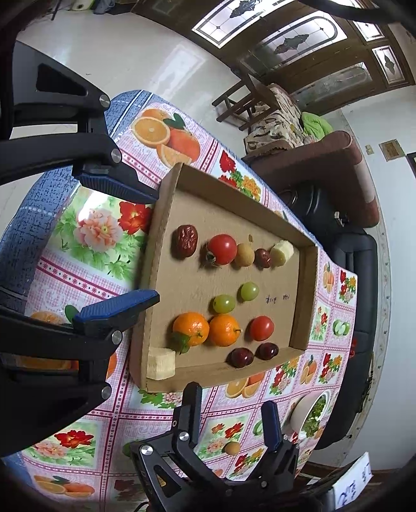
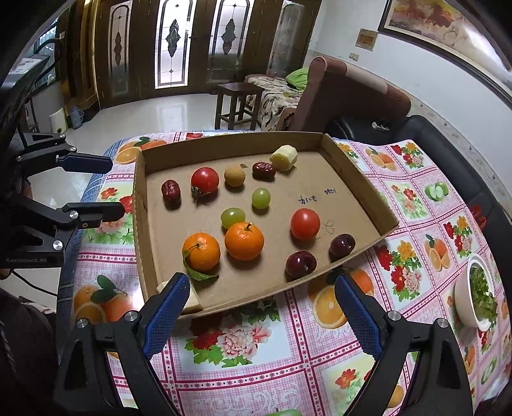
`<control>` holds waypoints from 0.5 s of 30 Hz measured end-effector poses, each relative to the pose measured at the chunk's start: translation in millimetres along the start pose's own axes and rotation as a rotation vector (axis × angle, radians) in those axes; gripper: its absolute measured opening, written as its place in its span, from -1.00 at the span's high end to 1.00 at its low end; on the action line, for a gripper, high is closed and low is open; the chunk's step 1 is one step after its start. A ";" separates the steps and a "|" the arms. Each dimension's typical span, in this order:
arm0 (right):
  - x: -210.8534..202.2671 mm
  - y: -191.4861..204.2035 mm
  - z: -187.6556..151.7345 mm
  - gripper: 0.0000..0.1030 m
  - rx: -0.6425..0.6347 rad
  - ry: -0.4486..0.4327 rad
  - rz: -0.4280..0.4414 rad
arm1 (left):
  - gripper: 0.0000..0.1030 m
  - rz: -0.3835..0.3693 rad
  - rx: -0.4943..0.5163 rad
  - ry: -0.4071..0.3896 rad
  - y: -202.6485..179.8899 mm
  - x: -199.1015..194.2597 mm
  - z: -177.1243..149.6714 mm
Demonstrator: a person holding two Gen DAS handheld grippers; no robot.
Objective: Organize fruits
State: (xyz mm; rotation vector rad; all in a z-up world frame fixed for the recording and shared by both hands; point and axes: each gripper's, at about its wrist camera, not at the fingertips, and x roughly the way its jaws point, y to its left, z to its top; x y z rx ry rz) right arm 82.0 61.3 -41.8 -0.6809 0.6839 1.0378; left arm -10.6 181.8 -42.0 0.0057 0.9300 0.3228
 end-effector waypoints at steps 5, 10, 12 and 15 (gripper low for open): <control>2.4 -0.5 0.3 -0.80 -0.001 0.008 0.003 | -0.06 -0.007 0.002 0.005 -2.2 1.0 -1.1; 3.0 -1.0 1.0 -0.80 -0.002 0.007 0.004 | -0.06 -0.002 0.001 0.003 -3.1 1.4 -1.7; 3.9 -1.4 1.3 -0.80 -0.001 0.008 0.005 | -0.06 -0.002 0.001 0.002 -3.5 1.5 -1.8; 3.8 -0.9 1.0 -0.80 0.000 0.008 0.005 | -0.06 -0.003 0.001 0.003 -2.8 2.0 -1.6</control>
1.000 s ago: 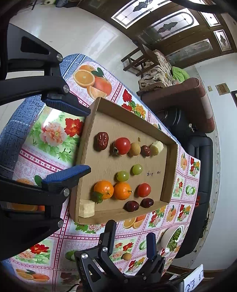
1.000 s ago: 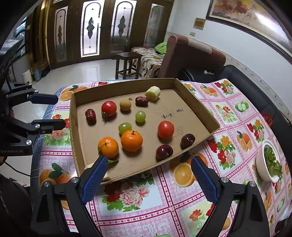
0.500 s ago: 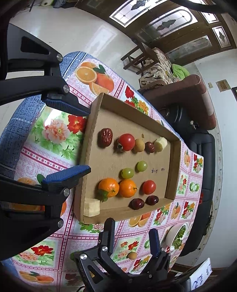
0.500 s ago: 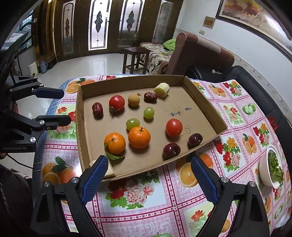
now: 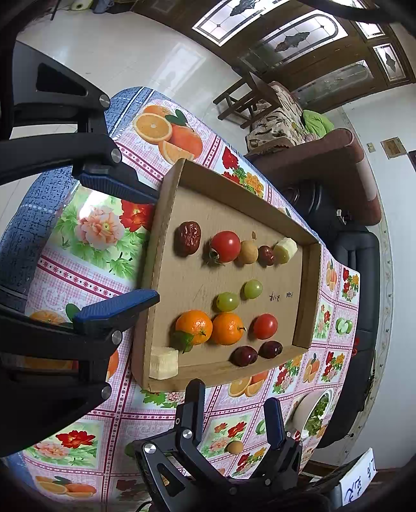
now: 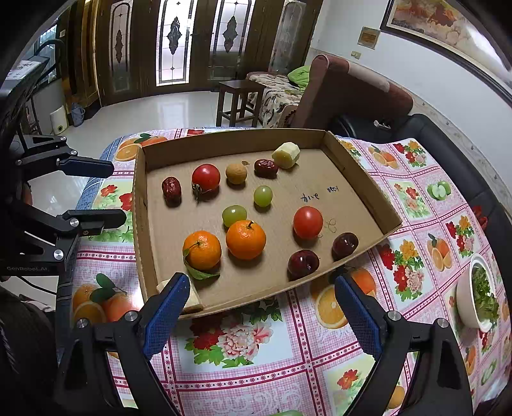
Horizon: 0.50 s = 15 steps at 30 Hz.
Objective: Organize fruits
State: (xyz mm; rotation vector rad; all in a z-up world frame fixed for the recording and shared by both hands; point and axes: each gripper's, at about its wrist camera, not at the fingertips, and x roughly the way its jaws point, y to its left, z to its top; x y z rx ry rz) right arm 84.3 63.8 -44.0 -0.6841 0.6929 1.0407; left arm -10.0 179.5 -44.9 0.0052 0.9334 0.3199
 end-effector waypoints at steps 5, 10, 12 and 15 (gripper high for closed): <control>1.1 -0.7 -0.5 -0.80 -0.001 0.009 0.009 | -0.06 0.000 -0.001 -0.001 0.1 0.1 0.1; 2.2 -2.4 -2.4 -0.80 0.010 0.011 0.020 | -0.06 -0.002 -0.002 -0.001 0.0 0.7 -0.2; 1.9 -2.7 -2.5 -0.80 0.012 0.009 0.019 | -0.06 -0.003 -0.002 0.000 0.2 1.2 -0.5; 1.4 -2.9 -2.2 -0.80 0.011 0.008 0.019 | -0.06 -0.004 -0.003 -0.001 -0.4 1.2 -0.7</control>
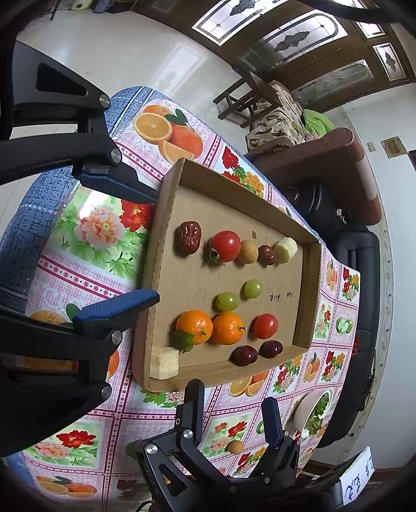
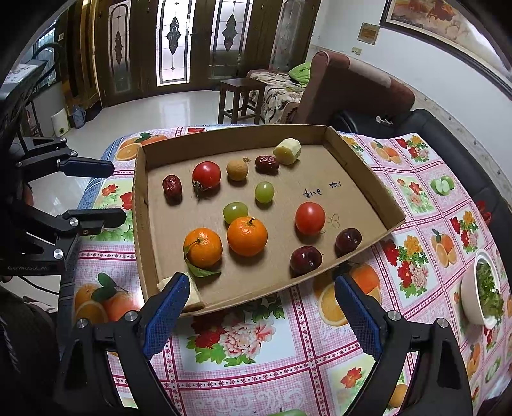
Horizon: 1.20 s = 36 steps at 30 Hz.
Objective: Organize fruits
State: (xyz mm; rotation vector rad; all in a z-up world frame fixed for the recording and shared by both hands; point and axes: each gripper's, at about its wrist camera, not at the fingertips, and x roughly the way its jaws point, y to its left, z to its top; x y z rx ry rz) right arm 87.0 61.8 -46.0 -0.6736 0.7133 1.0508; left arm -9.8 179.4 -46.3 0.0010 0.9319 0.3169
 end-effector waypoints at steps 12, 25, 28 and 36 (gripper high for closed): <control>0.5 -1.5 -2.3 -0.80 0.016 0.005 0.009 | -0.06 -0.004 0.007 0.001 1.8 -2.7 0.5; 2.2 2.2 1.5 -0.80 0.003 0.010 0.017 | -0.06 -0.018 0.004 0.003 3.1 -3.3 1.3; 2.2 3.8 2.5 -0.80 -0.002 0.009 0.019 | -0.06 -0.039 -0.011 0.010 4.8 -2.6 2.0; 2.9 6.9 3.1 -0.80 0.007 0.002 0.039 | -0.06 0.001 -0.018 -0.034 8.3 -8.4 2.4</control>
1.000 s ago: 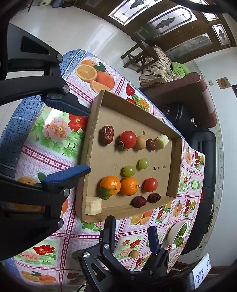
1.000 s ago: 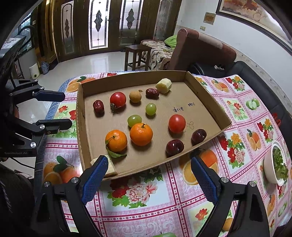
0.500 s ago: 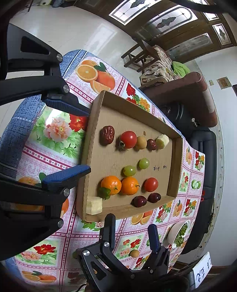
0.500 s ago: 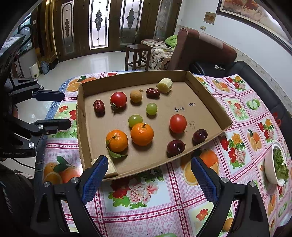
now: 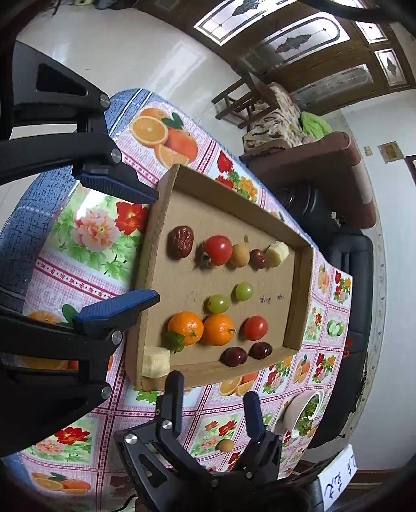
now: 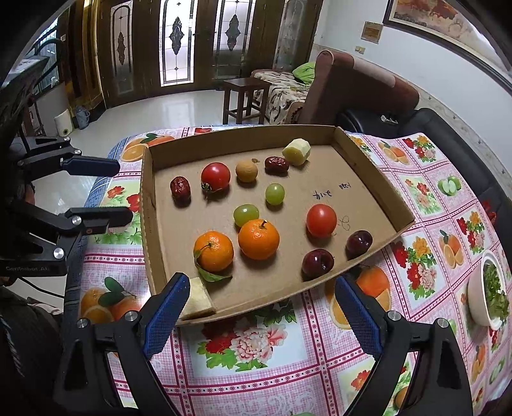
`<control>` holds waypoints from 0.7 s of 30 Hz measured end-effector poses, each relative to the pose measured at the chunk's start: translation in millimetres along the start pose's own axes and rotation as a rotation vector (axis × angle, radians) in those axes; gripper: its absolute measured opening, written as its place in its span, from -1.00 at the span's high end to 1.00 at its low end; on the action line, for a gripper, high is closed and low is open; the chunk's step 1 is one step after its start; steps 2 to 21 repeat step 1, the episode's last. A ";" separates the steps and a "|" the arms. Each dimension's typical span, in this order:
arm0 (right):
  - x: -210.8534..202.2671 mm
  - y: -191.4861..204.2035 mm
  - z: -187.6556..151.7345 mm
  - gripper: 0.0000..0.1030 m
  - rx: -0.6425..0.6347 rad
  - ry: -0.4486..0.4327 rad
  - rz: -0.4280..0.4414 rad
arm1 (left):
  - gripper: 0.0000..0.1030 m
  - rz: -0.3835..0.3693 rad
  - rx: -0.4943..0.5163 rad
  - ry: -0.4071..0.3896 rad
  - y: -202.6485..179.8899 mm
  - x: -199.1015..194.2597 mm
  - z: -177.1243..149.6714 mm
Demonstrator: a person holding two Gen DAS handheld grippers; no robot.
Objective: Organize fruits
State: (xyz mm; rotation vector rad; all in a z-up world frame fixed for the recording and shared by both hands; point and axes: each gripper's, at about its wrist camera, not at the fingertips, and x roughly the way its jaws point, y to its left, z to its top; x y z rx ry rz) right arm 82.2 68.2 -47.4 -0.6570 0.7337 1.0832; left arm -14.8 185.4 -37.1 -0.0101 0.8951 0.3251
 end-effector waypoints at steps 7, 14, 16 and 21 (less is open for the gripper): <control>0.2 -0.2 -0.5 -0.80 0.004 -0.001 0.005 | -0.06 0.001 0.001 0.000 0.3 -0.6 0.2; 0.2 -0.2 -0.5 -0.80 0.004 -0.001 0.005 | -0.06 0.001 0.001 0.000 0.3 -0.6 0.2; 0.2 -0.2 -0.5 -0.80 0.004 -0.001 0.005 | -0.06 0.001 0.001 0.000 0.3 -0.6 0.2; 0.2 -0.2 -0.5 -0.80 0.004 -0.001 0.005 | -0.06 0.001 0.001 0.000 0.3 -0.6 0.2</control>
